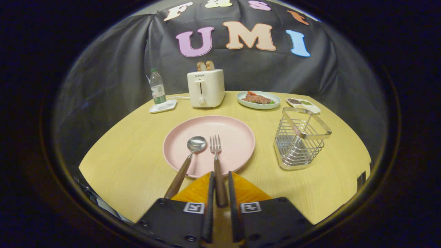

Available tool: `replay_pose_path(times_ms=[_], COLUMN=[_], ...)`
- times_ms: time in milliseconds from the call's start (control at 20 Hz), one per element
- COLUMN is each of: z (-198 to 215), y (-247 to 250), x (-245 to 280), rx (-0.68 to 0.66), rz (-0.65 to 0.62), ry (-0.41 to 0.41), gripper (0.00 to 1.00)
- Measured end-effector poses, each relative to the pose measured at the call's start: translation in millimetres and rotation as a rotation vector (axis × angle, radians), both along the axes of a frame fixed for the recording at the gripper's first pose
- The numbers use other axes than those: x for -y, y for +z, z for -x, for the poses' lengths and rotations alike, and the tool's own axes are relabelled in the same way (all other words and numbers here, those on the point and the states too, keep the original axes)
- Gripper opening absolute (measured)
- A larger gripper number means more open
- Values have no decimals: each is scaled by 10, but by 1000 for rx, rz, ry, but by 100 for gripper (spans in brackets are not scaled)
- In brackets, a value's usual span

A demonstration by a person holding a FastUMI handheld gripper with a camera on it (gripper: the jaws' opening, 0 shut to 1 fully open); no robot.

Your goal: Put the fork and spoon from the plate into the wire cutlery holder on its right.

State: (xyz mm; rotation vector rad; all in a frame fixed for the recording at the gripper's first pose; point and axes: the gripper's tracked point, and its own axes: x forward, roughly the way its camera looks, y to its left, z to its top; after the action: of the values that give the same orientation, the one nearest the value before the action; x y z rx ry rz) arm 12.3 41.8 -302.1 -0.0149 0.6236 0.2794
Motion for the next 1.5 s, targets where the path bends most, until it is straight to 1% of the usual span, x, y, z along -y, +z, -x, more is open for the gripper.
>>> replay_pose_path(times_ms=[50,250,450,650,950,1100,1300,1500], z=[-5,-41,-22,38,32,12,-108,-156], y=[8,43,140,329,858,1210,1592,1636], x=[6,25,67,135,411,549,888,1308], rx=[-5,-17,-40,-70,-99,-115,-120,-186], rz=[6,16,-29,-51,-67,-82,-19,54], ry=[0,21,18,41,39,56,64,31], gripper=[20,8,8,8,8,8,8,8])
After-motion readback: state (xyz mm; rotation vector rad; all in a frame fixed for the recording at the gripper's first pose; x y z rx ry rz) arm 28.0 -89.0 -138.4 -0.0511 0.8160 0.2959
